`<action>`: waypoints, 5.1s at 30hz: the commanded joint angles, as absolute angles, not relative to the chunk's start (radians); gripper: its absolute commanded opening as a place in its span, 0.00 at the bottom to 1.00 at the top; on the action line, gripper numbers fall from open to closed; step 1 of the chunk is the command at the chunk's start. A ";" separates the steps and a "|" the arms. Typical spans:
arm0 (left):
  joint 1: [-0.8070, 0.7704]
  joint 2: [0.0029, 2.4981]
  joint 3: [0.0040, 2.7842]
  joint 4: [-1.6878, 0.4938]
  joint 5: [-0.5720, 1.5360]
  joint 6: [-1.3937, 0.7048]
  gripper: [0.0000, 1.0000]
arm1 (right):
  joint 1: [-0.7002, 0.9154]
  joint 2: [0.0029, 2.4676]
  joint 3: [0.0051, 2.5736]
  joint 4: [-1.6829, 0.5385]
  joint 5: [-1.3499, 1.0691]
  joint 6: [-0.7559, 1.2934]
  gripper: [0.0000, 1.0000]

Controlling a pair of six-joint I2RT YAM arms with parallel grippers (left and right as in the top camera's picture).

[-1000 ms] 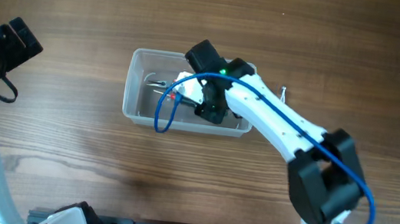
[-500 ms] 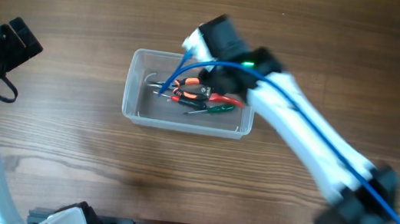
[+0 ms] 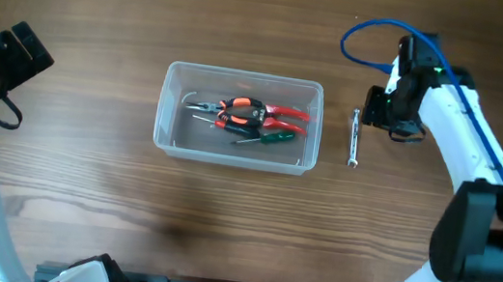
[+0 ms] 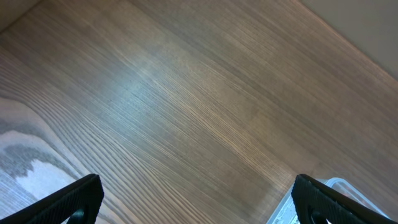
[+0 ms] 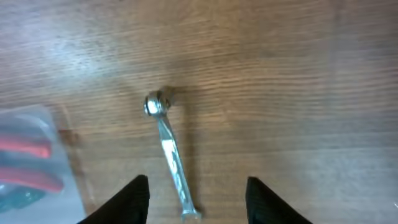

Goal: Pack container

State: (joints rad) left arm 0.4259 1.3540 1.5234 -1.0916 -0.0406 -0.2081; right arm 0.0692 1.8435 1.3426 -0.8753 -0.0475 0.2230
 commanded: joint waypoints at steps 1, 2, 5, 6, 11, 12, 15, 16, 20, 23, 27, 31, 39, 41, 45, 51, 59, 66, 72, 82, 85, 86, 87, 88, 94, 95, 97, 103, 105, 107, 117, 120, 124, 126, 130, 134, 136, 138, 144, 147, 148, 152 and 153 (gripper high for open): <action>0.430 1.355 1.525 -1.090 -0.047 -0.218 1.00 | 0.074 1.879 1.312 -0.791 -0.065 0.221 0.38; 0.430 1.355 1.525 -1.090 -0.047 -0.218 1.00 | 0.079 1.891 1.310 -0.768 -0.064 0.187 0.36; 0.430 1.355 1.525 -1.090 -0.047 -0.218 1.00 | 0.113 1.936 1.308 -0.728 -0.057 0.103 0.41; 0.430 1.355 1.525 -1.090 -0.047 -0.218 1.00 | 0.121 1.950 1.308 -0.721 -0.049 0.104 0.43; 0.430 1.355 1.525 -1.090 -0.047 -0.218 1.00 | 0.122 2.075 1.308 -0.677 -0.047 0.143 0.44; 0.430 1.355 1.525 -1.090 -0.047 -0.218 1.00 | 0.122 2.095 1.308 -0.669 -0.047 0.160 0.37; 0.430 1.355 1.525 -1.090 -0.047 -0.218 1.00 | 0.122 2.104 1.308 -0.665 -0.057 0.160 0.20; 0.430 1.355 1.525 -1.090 -0.047 -0.218 1.00 | 0.122 2.104 1.308 -0.665 -0.057 0.160 0.18; 0.430 1.355 1.525 -1.090 -0.047 -0.218 1.00 | 0.122 2.104 1.308 -0.663 -0.057 0.160 0.17; 0.430 1.355 1.525 -1.090 -0.047 -0.218 1.00 | 0.122 2.104 1.308 -0.665 -0.057 0.160 0.04; 0.430 1.355 1.525 -1.090 -0.047 -0.218 1.00 | 0.123 2.043 1.340 -0.772 -0.057 0.159 0.04; 0.430 1.355 1.525 -1.090 -0.047 -0.218 1.00 | 0.170 1.701 1.444 -0.869 -0.042 0.128 0.04; 0.430 1.355 1.525 -1.090 -0.047 -0.218 1.00 | 0.605 1.344 1.481 -0.733 -0.189 -0.236 0.04; 0.430 1.355 1.525 -1.090 -0.047 -0.218 1.00 | 0.678 1.462 1.440 -0.782 -0.233 -0.446 0.04; 0.430 1.355 1.525 -1.090 -0.047 -0.218 1.00 | 0.741 1.745 1.434 -0.878 -0.260 -0.793 0.04; 0.430 1.355 1.525 -1.090 -0.047 -0.218 1.00 | 0.749 1.953 1.434 -0.807 -0.260 -0.944 0.04; 0.430 1.355 1.525 -1.090 -0.047 -0.218 1.00 | 0.787 1.956 1.436 -0.658 -0.256 -0.996 0.04; 0.430 1.355 1.525 -1.090 -0.047 -0.218 1.00 | 0.851 1.956 1.436 -0.575 -0.192 -0.941 0.71; 0.430 1.355 1.525 -1.090 -0.047 -0.218 1.00 | 0.814 1.702 1.486 -0.656 0.237 -0.503 0.99; 0.430 1.355 1.525 -1.090 -0.047 -0.218 1.00 | 0.247 1.260 1.486 -0.764 0.314 -0.025 1.00; 0.430 1.355 1.525 -1.090 -0.047 -0.218 1.00 | 0.202 1.262 1.485 -0.866 0.313 0.287 1.00; 0.430 1.355 1.525 -1.090 -0.047 -0.218 1.00 | 0.188 1.267 1.484 -0.875 0.309 0.369 1.00; 0.430 1.355 1.525 -1.090 -0.047 -0.218 1.00 | 0.181 1.271 1.484 -0.873 0.287 0.392 1.00; 0.430 1.355 1.525 -1.090 -0.047 -0.218 1.00 | 0.175 1.277 1.484 -0.873 0.265 0.396 1.00; 0.430 1.355 1.525 -1.090 -0.047 -0.218 1.00 | 0.175 1.304 1.484 -0.876 0.265 0.393 1.00; 0.430 1.355 1.525 -1.090 -0.047 -0.218 1.00 | 0.175 1.306 1.484 -0.876 0.265 0.393 1.00; 0.430 1.355 1.525 -1.090 -0.047 -0.218 1.00 | 0.175 1.309 1.484 -0.876 0.265 0.393 1.00; 0.430 1.355 1.525 -1.090 -0.047 -0.218 1.00 | 0.175 1.313 1.484 -0.876 0.265 0.393 1.00; 0.430 1.355 1.525 -1.090 -0.047 -0.218 1.00 | 0.175 1.313 1.484 -0.876 0.265 0.393 1.00; 0.430 1.355 1.525 -1.090 -0.047 -0.218 1.00 | 0.175 1.313 1.484 -0.876 0.279 0.376 1.00; 0.430 1.355 1.525 -1.090 -0.047 -0.218 1.00 | 0.124 0.862 1.158 -0.596 0.326 0.140 1.00; 0.430 1.355 1.525 -1.090 -0.047 -0.218 1.00 | 0.047 0.603 0.837 -0.459 0.238 0.141 1.00; 0.430 1.355 1.525 -1.090 -0.047 -0.218 1.00 | 0.030 0.287 0.442 -0.415 0.223 0.157 1.00; 0.430 1.355 1.525 -1.090 -0.047 -0.218 1.00 | 0.030 0.163 0.296 -0.395 0.223 0.214 1.00; 0.430 1.355 1.525 -1.090 -0.047 -0.218 1.00 | 0.030 0.008 0.127 -0.367 0.224 0.344 1.00; 0.430 1.355 1.525 -1.090 -0.047 -0.218 1.00 | 0.030 0.002 0.124 -0.351 0.270 0.340 1.00; 0.430 1.355 1.525 -1.090 -0.047 -0.218 1.00 | 0.030 0.002 0.124 -0.352 0.268 0.342 1.00; 0.430 1.355 1.525 -1.090 -0.047 -0.218 1.00 | 0.030 0.002 0.124 -0.352 0.268 0.342 1.00; 0.430 1.355 1.525 -1.090 -0.047 -0.218 1.00 | 0.030 0.002 0.124 -0.352 0.268 0.342 1.00; 0.430 1.355 1.525 -1.090 -0.047 -0.218 1.00 | 0.030 0.002 0.124 -0.352 0.268 0.341 1.00; 0.430 1.355 1.525 -1.090 -0.047 -0.218 1.00 | 0.030 0.002 0.124 -0.352 0.268 0.342 1.00; 0.413 1.331 1.522 -1.097 -0.046 -0.218 1.00 | 0.030 0.002 0.124 -0.352 0.268 0.342 1.00; 0.387 1.311 1.522 -1.097 -0.047 -0.218 1.00 | 0.030 0.002 0.124 -0.352 0.268 0.342 1.00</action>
State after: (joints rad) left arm 0.4252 1.3556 1.5230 -1.0931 -0.0406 -0.2081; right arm 0.0353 0.0193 0.1265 -0.3580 0.2478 0.3256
